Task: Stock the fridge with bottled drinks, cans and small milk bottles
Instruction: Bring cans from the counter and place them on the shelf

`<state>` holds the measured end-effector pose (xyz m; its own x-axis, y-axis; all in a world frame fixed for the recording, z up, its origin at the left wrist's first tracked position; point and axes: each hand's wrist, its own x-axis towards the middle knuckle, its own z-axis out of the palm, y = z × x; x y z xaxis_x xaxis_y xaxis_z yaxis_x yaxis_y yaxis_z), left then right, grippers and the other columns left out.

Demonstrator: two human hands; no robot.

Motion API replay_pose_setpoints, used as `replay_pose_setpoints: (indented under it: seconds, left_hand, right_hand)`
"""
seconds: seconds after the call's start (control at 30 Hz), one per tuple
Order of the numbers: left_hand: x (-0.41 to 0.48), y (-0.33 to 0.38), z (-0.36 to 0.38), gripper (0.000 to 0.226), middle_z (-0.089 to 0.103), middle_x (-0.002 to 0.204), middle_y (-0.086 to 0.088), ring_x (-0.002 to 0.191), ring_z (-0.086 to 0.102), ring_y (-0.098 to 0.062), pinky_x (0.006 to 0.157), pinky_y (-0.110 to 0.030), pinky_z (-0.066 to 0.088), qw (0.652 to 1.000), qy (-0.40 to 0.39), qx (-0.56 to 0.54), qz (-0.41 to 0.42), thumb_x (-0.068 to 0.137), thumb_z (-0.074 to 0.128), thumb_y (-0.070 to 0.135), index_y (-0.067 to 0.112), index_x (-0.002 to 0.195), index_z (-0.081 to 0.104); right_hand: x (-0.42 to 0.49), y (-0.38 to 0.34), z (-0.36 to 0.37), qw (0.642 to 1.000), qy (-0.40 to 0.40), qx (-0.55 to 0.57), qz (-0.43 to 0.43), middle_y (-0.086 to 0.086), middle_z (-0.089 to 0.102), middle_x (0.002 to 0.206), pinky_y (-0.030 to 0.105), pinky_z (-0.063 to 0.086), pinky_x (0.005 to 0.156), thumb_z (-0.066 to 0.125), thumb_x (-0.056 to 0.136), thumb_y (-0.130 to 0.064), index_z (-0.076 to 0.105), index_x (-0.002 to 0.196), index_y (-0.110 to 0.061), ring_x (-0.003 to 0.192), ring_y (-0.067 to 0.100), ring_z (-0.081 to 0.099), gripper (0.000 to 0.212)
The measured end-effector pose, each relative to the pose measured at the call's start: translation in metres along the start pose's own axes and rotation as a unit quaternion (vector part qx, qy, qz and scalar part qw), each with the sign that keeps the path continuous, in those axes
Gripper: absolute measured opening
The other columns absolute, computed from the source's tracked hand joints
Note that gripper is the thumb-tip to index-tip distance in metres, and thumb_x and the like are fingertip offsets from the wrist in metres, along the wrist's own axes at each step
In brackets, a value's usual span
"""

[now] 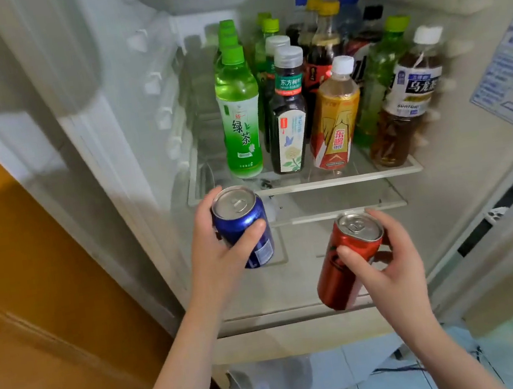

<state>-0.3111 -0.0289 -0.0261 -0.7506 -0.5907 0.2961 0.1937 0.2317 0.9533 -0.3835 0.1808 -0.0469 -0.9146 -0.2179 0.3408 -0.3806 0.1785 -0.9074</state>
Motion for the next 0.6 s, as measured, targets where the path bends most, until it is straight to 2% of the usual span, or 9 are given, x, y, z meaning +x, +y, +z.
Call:
replay_pose_setpoints:
  seconds: [0.13, 0.27, 0.33, 0.4, 0.5, 0.6]
  left_hand:
    - [0.043, 0.013, 0.016, 0.058, 0.057, 0.11, 0.03, 0.107, 0.057, 0.0, 0.082, -0.013, 0.048, 0.998, 0.016, -0.009, 0.061, 0.071, 0.076, 0.026, 0.041, 0.118, 0.045]
    - [0.074, 0.015, 0.026, 0.06, 0.058, 0.11, 0.029, 0.106, 0.058, 0.001, 0.087, -0.016, 0.047, 0.995, 0.042, 0.012, 0.088, 0.066, 0.078, 0.034, 0.043, 0.117, 0.046]
    - [0.083, 0.011, 0.029, 0.061, 0.059, 0.114, 0.023, 0.109, 0.058, -0.005, 0.093, -0.027, 0.048, 0.995, 0.05, 0.023, 0.088, 0.064, 0.076, 0.041, 0.044, 0.117, 0.046]
    - [0.088, 0.009, 0.032, 0.063, 0.058, 0.116, 0.017, 0.111, 0.057, -0.01, 0.097, -0.035, 0.048, 0.993, 0.05, 0.042, 0.094, 0.065, 0.077, 0.039, 0.039, 0.12, 0.047]
    - [0.092, 0.006, 0.037, 0.062, 0.057, 0.116, 0.019, 0.11, 0.056, -0.005, 0.095, -0.028, 0.048, 0.991, 0.045, 0.079, 0.101, 0.068, 0.076, 0.034, 0.032, 0.123, 0.047]
    - [0.093, 0.002, 0.044, 0.064, 0.054, 0.118, 0.018, 0.11, 0.053, -0.002, 0.094, -0.017, 0.043, 0.986, 0.069, 0.12, 0.094, 0.07, 0.074, 0.038, 0.028, 0.127, 0.046]
  right_hand:
    - [0.031, -0.01, 0.002, 0.999, 0.015, 0.021, -0.02, -0.034, 0.054, 0.111, 0.006, 0.042, 0.076, 0.07, 0.063, -0.048, 0.05, 0.117, -0.044, 0.101, -0.005, 0.053, 0.057]
    - [0.056, -0.013, 0.0, 0.999, 0.021, 0.027, -0.041, -0.032, 0.055, 0.112, 0.009, 0.043, 0.08, 0.068, 0.064, -0.049, 0.051, 0.119, -0.04, 0.102, -0.003, 0.054, 0.059]
    - [0.066, -0.014, 0.0, 0.998, 0.028, 0.033, -0.051, -0.031, 0.056, 0.112, 0.007, 0.042, 0.081, 0.067, 0.064, -0.05, 0.051, 0.119, -0.039, 0.102, -0.004, 0.054, 0.058]
    - [0.073, -0.013, 0.0, 0.997, 0.037, 0.04, -0.051, -0.028, 0.056, 0.113, 0.007, 0.043, 0.083, 0.066, 0.064, -0.05, 0.052, 0.119, -0.039, 0.103, -0.003, 0.054, 0.058]
    - [0.08, -0.011, 0.002, 0.997, 0.046, 0.049, -0.04, -0.023, 0.057, 0.116, 0.011, 0.045, 0.084, 0.067, 0.062, -0.052, 0.052, 0.122, -0.035, 0.104, -0.001, 0.054, 0.063]
    - [0.083, -0.009, 0.002, 0.997, 0.047, 0.056, -0.032, -0.018, 0.058, 0.117, 0.008, 0.045, 0.082, 0.067, 0.061, -0.051, 0.053, 0.123, -0.032, 0.104, -0.003, 0.054, 0.066]
